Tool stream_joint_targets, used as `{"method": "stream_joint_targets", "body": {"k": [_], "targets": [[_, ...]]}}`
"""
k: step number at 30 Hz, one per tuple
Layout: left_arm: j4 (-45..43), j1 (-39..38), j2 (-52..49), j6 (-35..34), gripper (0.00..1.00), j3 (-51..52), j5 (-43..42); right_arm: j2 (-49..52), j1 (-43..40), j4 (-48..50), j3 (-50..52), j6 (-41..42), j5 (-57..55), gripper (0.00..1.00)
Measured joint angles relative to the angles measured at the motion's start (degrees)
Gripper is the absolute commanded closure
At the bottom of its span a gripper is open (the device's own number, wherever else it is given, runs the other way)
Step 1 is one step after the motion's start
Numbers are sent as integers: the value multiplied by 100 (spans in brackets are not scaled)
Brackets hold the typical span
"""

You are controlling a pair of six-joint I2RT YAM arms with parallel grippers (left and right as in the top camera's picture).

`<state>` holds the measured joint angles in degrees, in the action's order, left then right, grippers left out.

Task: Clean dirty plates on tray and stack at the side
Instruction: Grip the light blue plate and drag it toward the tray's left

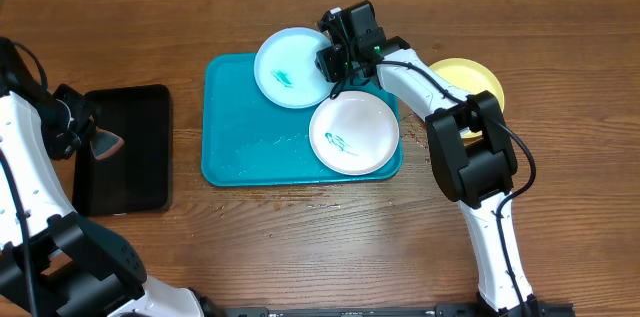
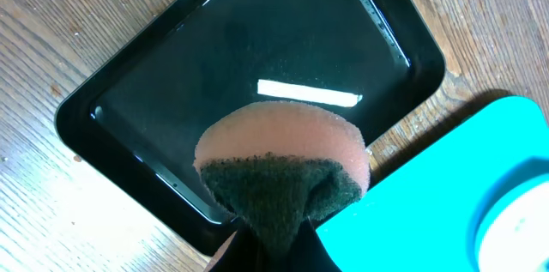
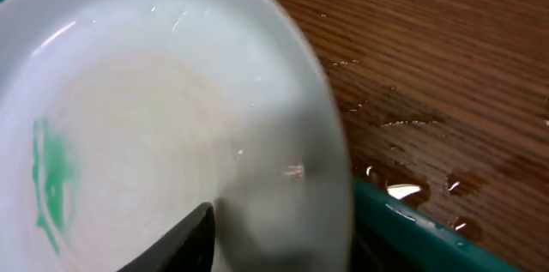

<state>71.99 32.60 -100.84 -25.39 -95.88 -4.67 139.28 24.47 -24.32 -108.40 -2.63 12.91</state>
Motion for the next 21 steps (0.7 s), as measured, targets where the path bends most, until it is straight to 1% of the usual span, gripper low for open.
{"method": "stream_joint_targets", "body": {"k": [1,2,5,6,13,15,17,18,21], "targets": [[0,2,0,0,96,0,-7,0,0,-63,-44,28,42,73],[0,0,0,2,96,0,-9,0,0,-109,-83,48,66,75],[-2,0,0,0,96,0,-11,0,7,-396,-332,96,133,93],[0,0,0,0,96,0,-11,0,15,-514,-448,101,149,96],[0,0,0,0,96,0,-11,-4,216,-1390,-1176,118,195,96],[2,0,0,0,96,0,-11,-4,337,-1517,-1204,125,186,78],[2,0,0,0,96,0,-11,-4,444,-1576,-1202,138,114,68],[2,0,0,0,96,0,-11,-4,496,-1556,-1202,131,11,64],[4,0,0,0,96,0,-17,-4,605,-1373,-1202,-11,-256,57]]}}
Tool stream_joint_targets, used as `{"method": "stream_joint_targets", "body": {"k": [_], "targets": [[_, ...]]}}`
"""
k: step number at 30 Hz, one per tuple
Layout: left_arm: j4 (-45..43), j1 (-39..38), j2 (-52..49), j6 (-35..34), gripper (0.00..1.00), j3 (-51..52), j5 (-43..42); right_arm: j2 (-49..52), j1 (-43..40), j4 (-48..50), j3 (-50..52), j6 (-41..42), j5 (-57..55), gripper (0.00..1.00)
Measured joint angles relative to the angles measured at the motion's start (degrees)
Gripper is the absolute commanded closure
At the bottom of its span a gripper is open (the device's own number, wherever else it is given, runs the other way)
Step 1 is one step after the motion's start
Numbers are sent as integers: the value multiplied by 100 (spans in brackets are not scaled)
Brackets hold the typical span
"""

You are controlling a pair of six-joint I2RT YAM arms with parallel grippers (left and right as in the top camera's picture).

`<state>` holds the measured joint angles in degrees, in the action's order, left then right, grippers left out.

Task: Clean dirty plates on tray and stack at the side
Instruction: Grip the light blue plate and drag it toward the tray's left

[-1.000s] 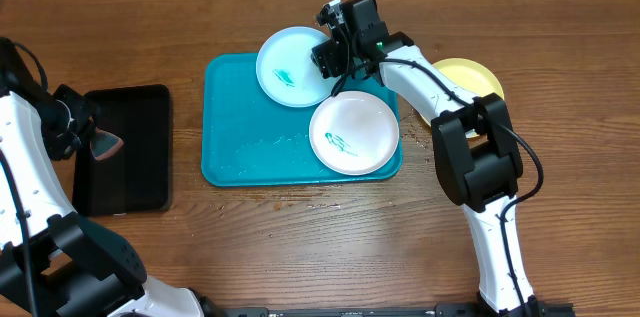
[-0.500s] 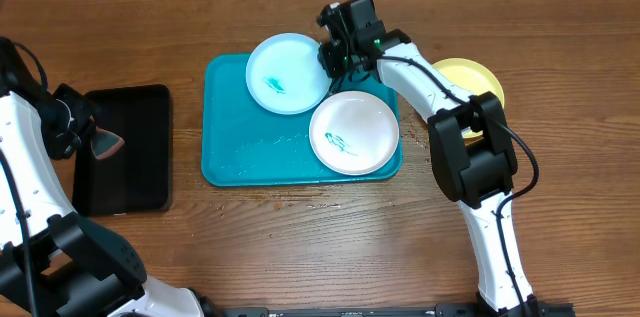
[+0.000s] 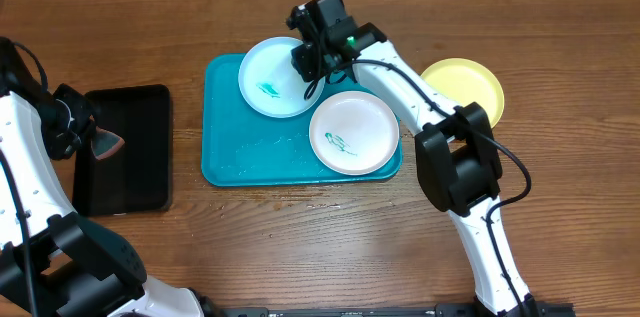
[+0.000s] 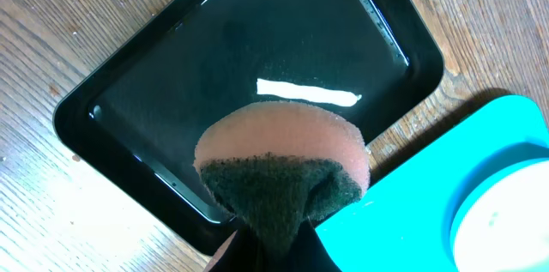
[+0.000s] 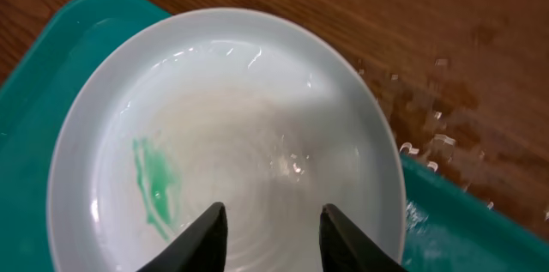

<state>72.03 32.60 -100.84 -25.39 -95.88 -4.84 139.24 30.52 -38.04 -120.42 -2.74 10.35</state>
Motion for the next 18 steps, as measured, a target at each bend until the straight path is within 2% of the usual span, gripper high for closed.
{"method": "stream_joint_targets", "body": {"k": [8,14,16,18], "targets": [[11,0,0,0,96,0,-13,68,-76,431,11,-356,-557,52],[4,0,0,0,96,0,-13,389,-138,643,11,-466,-634,51],[2,0,0,0,96,0,-13,474,-127,691,13,-479,-619,52],[0,0,0,0,96,0,-13,529,-105,695,13,-485,-610,59]]}}
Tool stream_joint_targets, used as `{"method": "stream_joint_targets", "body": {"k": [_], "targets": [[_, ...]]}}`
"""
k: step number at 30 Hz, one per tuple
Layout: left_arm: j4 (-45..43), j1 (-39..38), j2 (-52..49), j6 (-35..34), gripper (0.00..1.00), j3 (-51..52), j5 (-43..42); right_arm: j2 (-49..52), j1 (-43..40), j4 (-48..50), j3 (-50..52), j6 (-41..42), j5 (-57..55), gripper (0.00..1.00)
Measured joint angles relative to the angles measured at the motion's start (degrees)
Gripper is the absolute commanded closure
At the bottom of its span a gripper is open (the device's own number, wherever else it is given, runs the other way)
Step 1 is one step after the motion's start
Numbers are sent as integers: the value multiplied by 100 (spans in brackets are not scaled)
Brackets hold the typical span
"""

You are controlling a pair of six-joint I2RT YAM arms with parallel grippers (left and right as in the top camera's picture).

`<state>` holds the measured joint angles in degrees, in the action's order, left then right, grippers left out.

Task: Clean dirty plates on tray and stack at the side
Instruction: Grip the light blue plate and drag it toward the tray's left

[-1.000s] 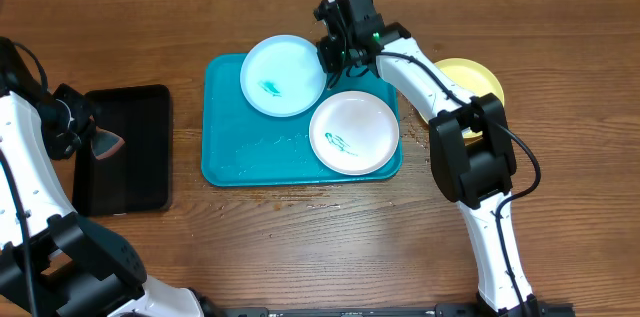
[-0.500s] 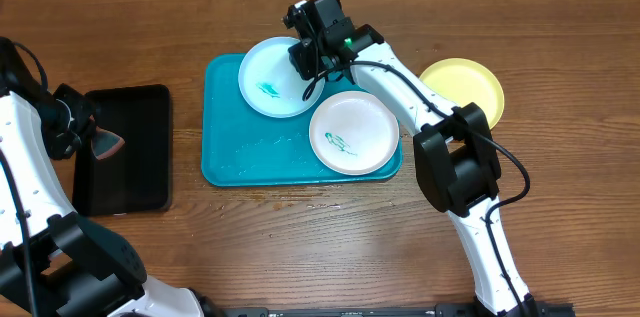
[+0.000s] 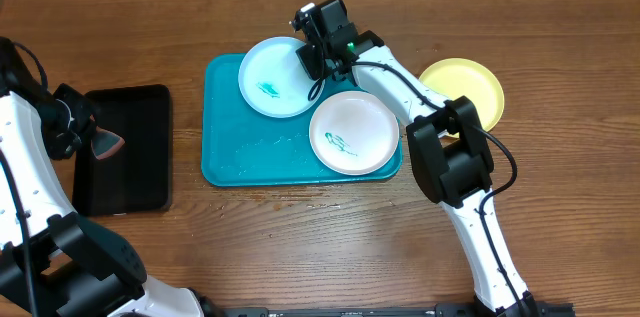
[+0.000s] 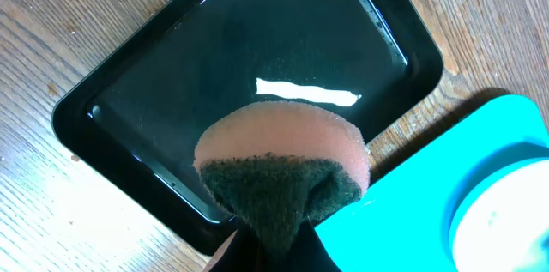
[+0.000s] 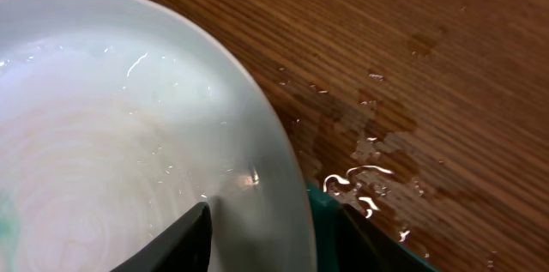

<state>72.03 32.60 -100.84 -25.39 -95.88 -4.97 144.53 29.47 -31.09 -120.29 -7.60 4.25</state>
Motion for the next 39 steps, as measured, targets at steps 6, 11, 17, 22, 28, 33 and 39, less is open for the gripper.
{"method": "stream_joint_targets", "body": {"k": [6,11,17,22,28,33,39], "targets": [[-7,0,0,0,96,0,0,22,83,-66,-2,-50,4,96],[-4,0,0,2,96,0,0,17,210,-531,-55,37,114,96],[-4,0,0,0,96,0,0,-111,584,-1432,-164,435,129,95],[-4,2,0,2,96,0,0,-153,1029,-1696,-162,634,72,61],[-2,0,0,0,96,0,0,-153,1174,-1287,-162,409,-98,50],[-2,0,0,0,96,0,0,-153,1064,-1038,-149,157,-168,52],[0,0,0,2,96,0,0,-149,1036,-1040,-2,35,9,64]]}}
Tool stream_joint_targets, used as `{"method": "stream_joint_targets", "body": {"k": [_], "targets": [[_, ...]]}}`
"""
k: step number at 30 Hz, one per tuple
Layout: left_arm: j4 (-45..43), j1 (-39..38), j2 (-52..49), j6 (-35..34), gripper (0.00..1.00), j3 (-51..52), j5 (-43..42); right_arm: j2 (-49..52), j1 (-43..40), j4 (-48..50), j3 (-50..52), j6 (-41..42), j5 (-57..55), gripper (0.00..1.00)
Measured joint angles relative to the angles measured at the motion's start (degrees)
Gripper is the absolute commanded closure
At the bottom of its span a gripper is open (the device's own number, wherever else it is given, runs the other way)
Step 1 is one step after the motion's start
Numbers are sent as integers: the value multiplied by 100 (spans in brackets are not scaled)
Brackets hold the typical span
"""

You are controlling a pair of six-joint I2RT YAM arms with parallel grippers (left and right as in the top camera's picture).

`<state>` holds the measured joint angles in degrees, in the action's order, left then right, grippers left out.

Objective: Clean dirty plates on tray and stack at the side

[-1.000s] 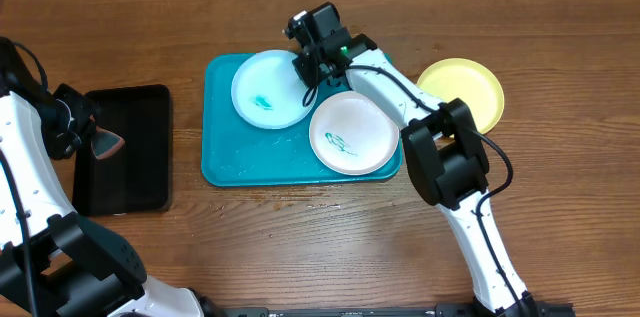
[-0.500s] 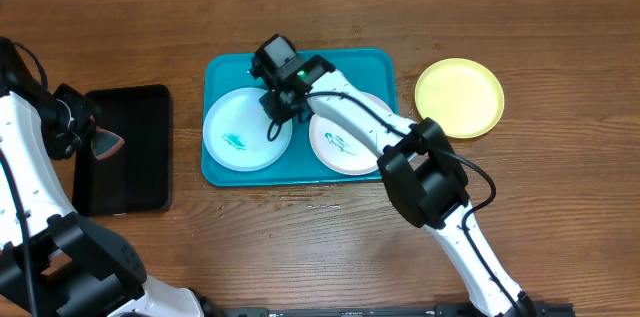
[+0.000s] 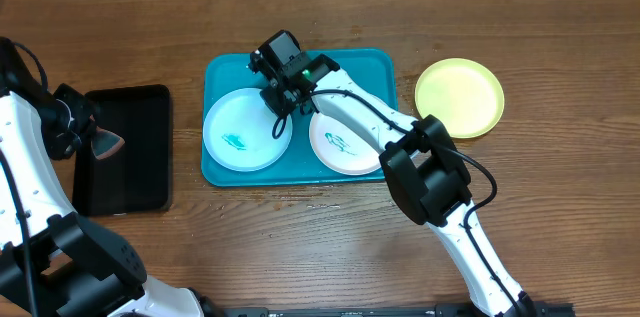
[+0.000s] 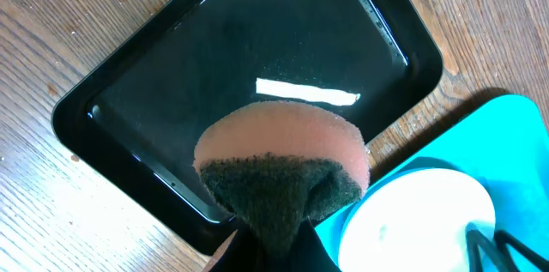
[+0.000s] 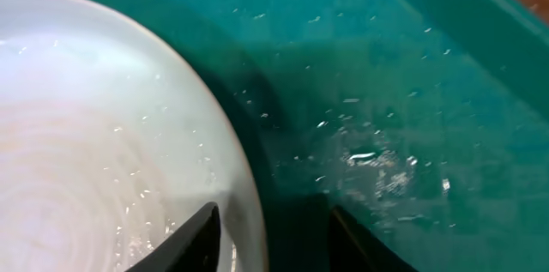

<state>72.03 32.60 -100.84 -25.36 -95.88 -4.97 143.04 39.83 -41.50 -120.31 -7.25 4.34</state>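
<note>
A white plate (image 3: 240, 132) smeared with green lies at the left front of the teal tray (image 3: 370, 65). My right gripper (image 3: 281, 110) stands open astride its right rim; in the right wrist view, the gripper (image 5: 274, 242) has one finger inside the plate (image 5: 94, 152) and one over the wet tray floor (image 5: 386, 117). A second smeared white plate (image 3: 347, 141) sits at the tray's right front. A yellow plate (image 3: 459, 98) rests on the table to the right. My left gripper (image 4: 268, 253) is shut on a pink and dark green sponge (image 4: 283, 165), left of the tray.
A black tray (image 3: 122, 147) lies on the wooden table left of the teal tray, under the sponge. The right arm reaches across the teal tray's far edge. Water drops speckle the teal tray floor.
The smeared plate went from the tray's far middle to its left front, with my right gripper still astride its rim. The left arm and sponge have not moved.
The plate first lay at the tray's far right, with my right gripper at its rim. It then sat a little further left, and stayed there with the fingers over its rim. Now it is at the left front. The left gripper held the sponge throughout.
</note>
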Motion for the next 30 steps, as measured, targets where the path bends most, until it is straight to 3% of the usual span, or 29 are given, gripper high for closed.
{"method": "stream_joint_targets", "body": {"k": [7,13,21,30], "targets": [[-2,0,0,-2,96,0,0,7,7,-254,2,229,225,96],[-4,-39,0,-2,96,0,0,4,-13,-640,-52,999,372,96],[-365,-227,0,0,96,400,0,-55,-2,-1464,-109,2813,481,96],[-2035,-262,7,0,96,1646,57,-66,7,-1657,-116,3821,501,96]]}}
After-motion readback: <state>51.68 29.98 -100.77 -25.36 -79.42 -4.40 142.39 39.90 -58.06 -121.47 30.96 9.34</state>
